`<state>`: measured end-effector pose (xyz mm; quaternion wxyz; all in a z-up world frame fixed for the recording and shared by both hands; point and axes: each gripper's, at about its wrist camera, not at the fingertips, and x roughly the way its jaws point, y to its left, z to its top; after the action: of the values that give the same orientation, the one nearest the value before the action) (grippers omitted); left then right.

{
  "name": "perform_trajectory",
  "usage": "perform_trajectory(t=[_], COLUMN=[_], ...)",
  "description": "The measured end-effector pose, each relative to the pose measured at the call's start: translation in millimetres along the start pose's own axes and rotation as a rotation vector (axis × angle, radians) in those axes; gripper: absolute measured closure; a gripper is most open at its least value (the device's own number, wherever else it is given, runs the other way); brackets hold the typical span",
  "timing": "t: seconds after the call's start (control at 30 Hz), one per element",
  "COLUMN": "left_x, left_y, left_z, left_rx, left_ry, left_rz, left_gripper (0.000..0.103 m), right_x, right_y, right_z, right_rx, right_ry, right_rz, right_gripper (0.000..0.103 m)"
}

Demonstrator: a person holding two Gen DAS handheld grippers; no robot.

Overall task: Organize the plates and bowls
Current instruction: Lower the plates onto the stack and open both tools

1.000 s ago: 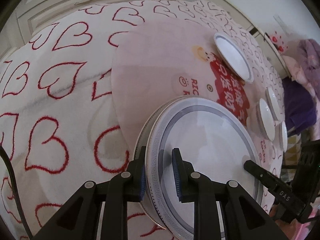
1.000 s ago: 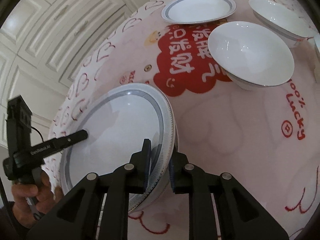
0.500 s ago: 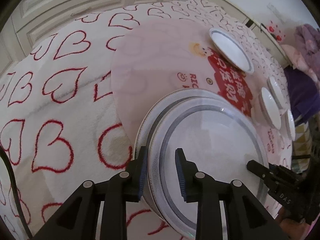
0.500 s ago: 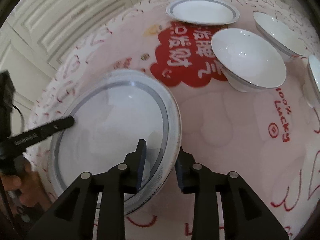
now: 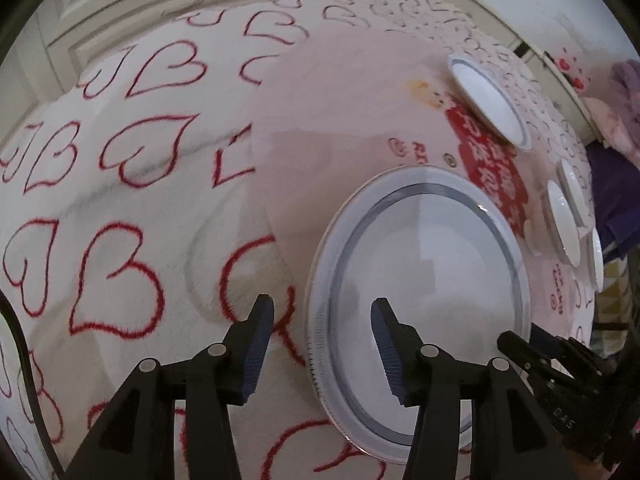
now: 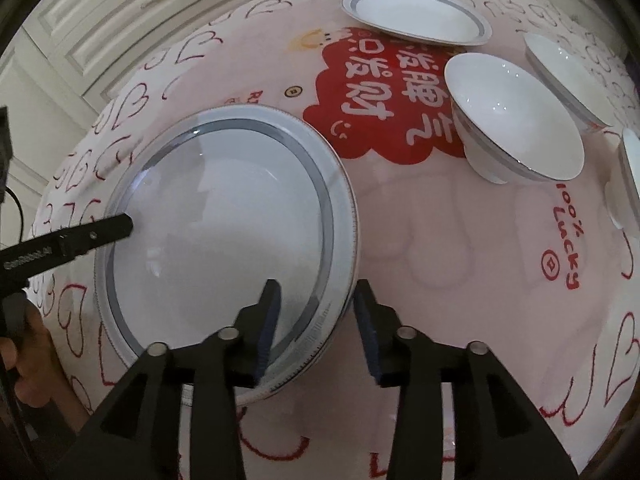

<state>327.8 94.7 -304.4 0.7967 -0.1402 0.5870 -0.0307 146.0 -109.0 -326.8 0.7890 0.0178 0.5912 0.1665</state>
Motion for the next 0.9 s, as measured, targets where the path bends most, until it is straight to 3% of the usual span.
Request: perform_trajectory(t=[0.07, 0.2, 0.27, 0.3, 0.6, 0.9], left_x=[-0.4, -10.3, -15.2, -17.9, -44.8, -72.0], left_y=[2.2, 4.2, 3.3, 3.1, -5.0, -15.8], left_z=[3.0, 9.8, 12.9, 15.6, 30.1, 60.1], left_rx=[-0.016, -0.028, -0.027, -0.028, 0.018, 0.061], left_ry=[0.001, -0.043, -0.052, -0.057, -0.1, -0.126], left_rz=[0.002, 0.0, 0.003, -0.002, -0.011, -0.073], left_gripper=[0.048, 0.028, 0.023, 0.022, 0.008, 0.007], right_x=[-4.7, -15.3, -22.1, -25.1, -43.9, -63.3], right_y=[-2.8, -14.1, -21.1, -24.2, -44.9, -55.2], right_z=[0.0, 3.6, 6.5, 8.1, 22.1, 47.6], right_rx=[0.019, 0.085, 0.121, 0.138, 0.246, 0.269], right_ry=[-0.023, -0.064, -0.093, -0.106, -0.163, -0.202], right_rz=[0.013, 0.072, 0.095, 0.106, 0.181, 0.281], right_gripper=[0.024, 0.016, 0.002, 0.0, 0.0, 0.0])
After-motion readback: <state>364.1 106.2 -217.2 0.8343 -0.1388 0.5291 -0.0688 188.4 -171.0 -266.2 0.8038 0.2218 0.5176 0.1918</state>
